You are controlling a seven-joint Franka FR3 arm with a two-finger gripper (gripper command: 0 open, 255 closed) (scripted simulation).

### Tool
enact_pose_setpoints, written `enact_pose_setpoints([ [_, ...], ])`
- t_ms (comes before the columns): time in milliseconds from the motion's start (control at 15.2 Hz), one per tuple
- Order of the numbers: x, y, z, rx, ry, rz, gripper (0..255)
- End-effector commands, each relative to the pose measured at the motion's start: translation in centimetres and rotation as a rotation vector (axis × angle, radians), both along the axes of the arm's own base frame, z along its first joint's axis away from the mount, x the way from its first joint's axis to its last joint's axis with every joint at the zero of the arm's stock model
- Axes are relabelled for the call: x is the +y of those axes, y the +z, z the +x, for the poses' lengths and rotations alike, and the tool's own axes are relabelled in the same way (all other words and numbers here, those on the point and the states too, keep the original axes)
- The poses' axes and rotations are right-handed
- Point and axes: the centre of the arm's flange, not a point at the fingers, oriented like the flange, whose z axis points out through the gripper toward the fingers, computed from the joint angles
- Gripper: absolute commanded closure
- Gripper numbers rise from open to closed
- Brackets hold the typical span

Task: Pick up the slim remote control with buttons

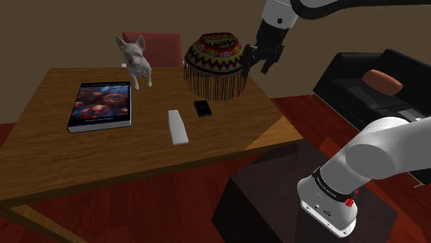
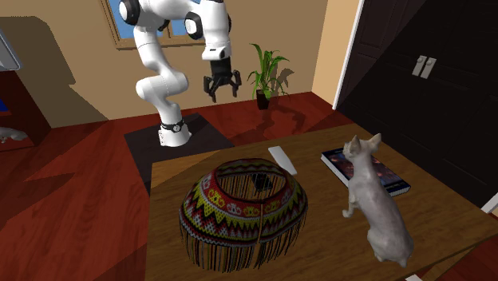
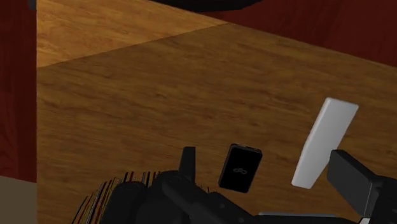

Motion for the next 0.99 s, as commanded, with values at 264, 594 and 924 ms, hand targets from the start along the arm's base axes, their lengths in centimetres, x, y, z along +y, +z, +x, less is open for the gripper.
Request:
enact_pose_setpoints([
  [264,4.5,-5.3,3.8,0.018,-0.051,0.001,0],
  [594,8.2,-9.9,7.1,0.035,-0.092,0.001,0],
  [924,11.7,-14.6,10.4,0.051,-0.134,0.0,0],
])
